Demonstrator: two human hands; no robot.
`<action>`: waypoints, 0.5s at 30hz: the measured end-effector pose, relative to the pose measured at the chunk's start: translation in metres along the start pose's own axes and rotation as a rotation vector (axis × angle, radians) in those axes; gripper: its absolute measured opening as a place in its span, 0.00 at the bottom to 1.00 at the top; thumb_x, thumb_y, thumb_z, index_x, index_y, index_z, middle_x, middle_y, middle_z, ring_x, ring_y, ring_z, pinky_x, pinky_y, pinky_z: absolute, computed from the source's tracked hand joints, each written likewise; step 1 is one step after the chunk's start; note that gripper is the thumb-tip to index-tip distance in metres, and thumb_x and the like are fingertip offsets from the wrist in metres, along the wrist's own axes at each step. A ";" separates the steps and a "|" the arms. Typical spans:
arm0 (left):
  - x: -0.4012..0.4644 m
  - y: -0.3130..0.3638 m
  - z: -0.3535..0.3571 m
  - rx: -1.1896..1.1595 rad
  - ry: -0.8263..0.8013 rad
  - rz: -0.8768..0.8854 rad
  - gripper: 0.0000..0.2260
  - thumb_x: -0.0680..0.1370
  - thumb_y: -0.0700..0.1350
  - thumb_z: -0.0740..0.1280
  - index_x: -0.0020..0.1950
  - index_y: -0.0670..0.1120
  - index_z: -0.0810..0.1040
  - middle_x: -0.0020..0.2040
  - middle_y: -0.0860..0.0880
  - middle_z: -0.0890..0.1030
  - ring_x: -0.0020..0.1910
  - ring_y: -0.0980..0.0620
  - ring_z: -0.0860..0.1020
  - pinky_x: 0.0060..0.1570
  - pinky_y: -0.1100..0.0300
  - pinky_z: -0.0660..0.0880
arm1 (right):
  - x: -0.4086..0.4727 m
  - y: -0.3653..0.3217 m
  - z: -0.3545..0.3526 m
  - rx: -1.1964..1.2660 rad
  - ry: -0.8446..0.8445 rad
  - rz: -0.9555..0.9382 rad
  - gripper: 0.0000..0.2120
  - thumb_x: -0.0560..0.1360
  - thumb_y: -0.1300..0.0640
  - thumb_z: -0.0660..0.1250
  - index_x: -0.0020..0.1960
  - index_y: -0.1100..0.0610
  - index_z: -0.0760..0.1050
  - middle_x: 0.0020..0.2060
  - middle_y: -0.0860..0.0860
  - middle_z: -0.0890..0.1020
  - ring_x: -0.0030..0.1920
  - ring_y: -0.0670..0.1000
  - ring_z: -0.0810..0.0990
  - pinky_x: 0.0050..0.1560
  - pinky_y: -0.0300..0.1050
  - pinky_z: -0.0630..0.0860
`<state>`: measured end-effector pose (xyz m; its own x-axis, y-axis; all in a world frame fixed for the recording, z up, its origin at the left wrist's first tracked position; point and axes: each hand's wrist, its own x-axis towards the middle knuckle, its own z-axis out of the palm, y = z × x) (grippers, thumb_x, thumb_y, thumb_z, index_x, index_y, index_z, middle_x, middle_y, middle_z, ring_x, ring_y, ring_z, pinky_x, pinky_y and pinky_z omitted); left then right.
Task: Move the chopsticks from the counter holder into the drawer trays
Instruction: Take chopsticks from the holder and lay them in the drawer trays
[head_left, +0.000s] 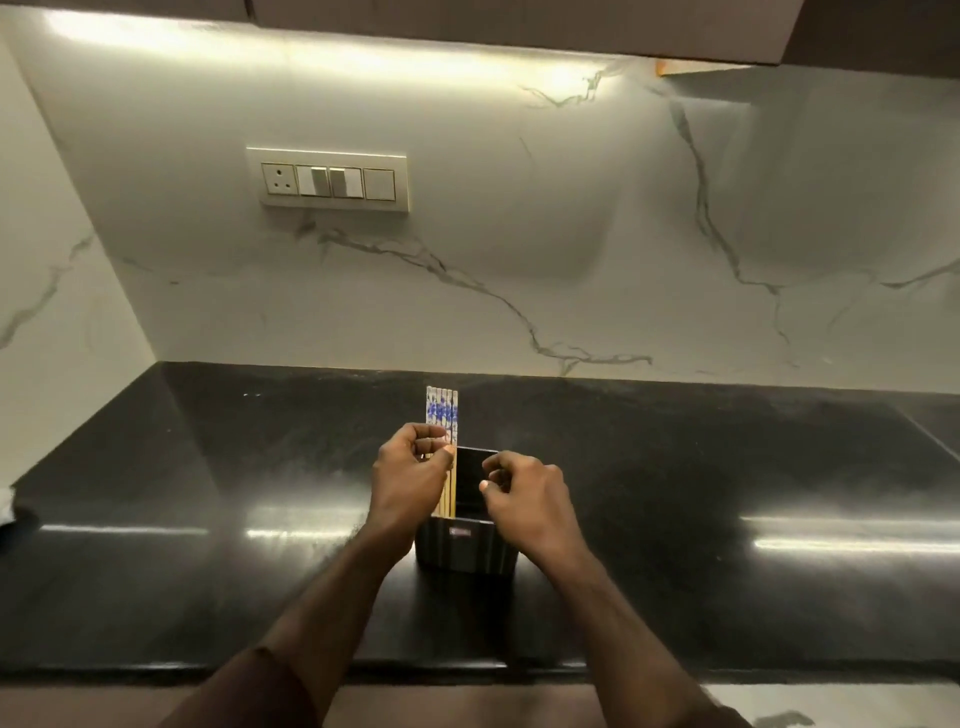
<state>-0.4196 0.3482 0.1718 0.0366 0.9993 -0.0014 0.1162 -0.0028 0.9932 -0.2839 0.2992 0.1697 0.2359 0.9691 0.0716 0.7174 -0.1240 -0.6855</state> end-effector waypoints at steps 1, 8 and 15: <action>0.010 -0.004 0.000 0.018 -0.005 -0.002 0.07 0.77 0.39 0.68 0.51 0.50 0.77 0.48 0.46 0.82 0.48 0.48 0.83 0.49 0.49 0.82 | 0.010 -0.001 0.008 0.000 -0.005 0.035 0.15 0.77 0.54 0.69 0.63 0.51 0.77 0.55 0.48 0.84 0.52 0.44 0.81 0.51 0.41 0.81; 0.063 -0.030 0.005 0.091 -0.039 -0.019 0.06 0.76 0.40 0.69 0.50 0.49 0.79 0.46 0.49 0.83 0.47 0.49 0.83 0.50 0.48 0.81 | 0.061 0.002 0.058 -0.066 -0.082 0.284 0.12 0.76 0.53 0.68 0.58 0.52 0.79 0.54 0.54 0.84 0.53 0.53 0.83 0.55 0.52 0.81; 0.076 -0.047 0.004 0.060 -0.027 0.001 0.08 0.75 0.39 0.70 0.47 0.52 0.79 0.44 0.51 0.84 0.45 0.54 0.83 0.47 0.52 0.83 | 0.085 0.011 0.077 0.092 -0.195 0.419 0.12 0.75 0.53 0.71 0.58 0.51 0.80 0.52 0.51 0.85 0.51 0.48 0.83 0.54 0.45 0.80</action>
<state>-0.4183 0.4246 0.1241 0.0637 0.9980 -0.0041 0.1752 -0.0072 0.9845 -0.3063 0.3968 0.1126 0.3587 0.8629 -0.3561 0.5238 -0.5018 -0.6884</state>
